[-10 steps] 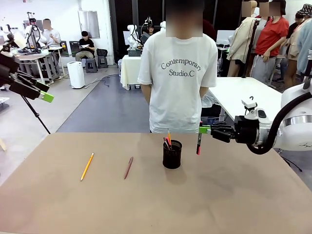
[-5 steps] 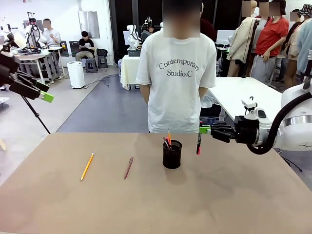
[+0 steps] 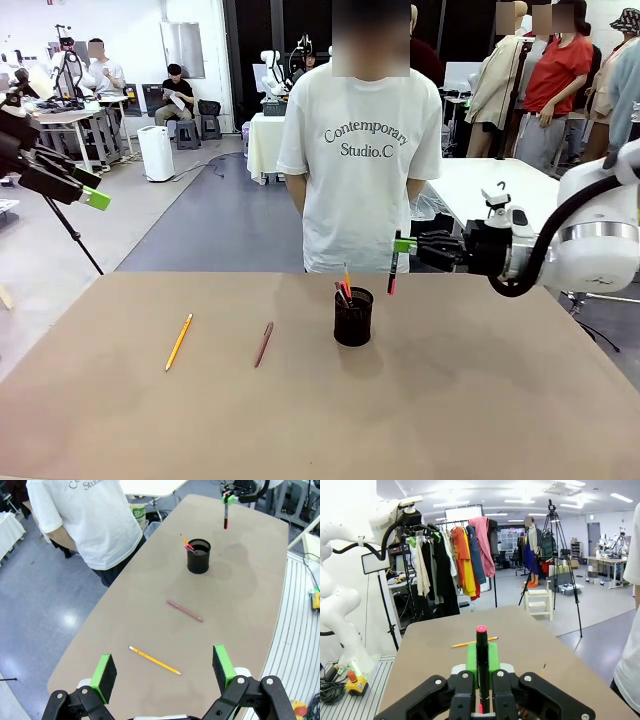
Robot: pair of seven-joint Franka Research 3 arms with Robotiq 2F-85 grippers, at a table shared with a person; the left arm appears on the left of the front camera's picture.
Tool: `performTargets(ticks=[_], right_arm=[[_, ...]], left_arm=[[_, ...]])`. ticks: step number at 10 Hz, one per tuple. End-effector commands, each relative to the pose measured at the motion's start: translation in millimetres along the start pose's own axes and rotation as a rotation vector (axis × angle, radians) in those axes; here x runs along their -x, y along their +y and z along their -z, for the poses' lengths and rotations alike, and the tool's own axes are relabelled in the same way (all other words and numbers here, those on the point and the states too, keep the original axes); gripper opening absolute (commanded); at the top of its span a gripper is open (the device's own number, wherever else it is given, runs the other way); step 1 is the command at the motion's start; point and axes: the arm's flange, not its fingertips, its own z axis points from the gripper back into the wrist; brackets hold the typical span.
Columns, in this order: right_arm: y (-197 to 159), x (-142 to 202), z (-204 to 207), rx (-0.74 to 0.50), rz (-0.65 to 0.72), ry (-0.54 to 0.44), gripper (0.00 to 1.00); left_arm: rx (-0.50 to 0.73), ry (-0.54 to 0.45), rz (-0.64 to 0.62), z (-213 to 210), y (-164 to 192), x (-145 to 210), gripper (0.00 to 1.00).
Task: Place the pens into the pen holder.
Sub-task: Pick up a writing instrument from the table and place it into the Pen holder.
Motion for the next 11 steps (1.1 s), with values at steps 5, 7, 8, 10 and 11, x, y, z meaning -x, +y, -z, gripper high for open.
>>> performTargets(ticks=[5, 7, 8, 10, 11], right_arm=[[-38.8, 32.2, 58.5, 0.036, -0.038, -0.013, 0.00], [-47.2, 46.4, 59.0, 0.054, -0.061, 0.019, 0.00], [-48.8, 50.1, 57.9, 0.068, -0.072, 0.020, 0.00], [-52.5, 52.4, 57.8, 0.085, -0.093, -0.008, 0.00], [-53.6, 54.1, 58.9, 0.087, -0.097, -0.004, 0.00]], left_arm=[[0.004, -0.015, 0.013, 0.9, 0.1, -0.4, 1.00], [0.004, -0.015, 0.013, 0.9, 0.1, -0.4, 1.00], [0.004, -0.015, 0.013, 0.9, 0.1, -0.4, 1.00], [0.004, -0.015, 0.013, 0.9, 0.1, -0.4, 1.00], [0.004, -0.015, 0.013, 0.9, 0.1, -0.4, 1.00]])
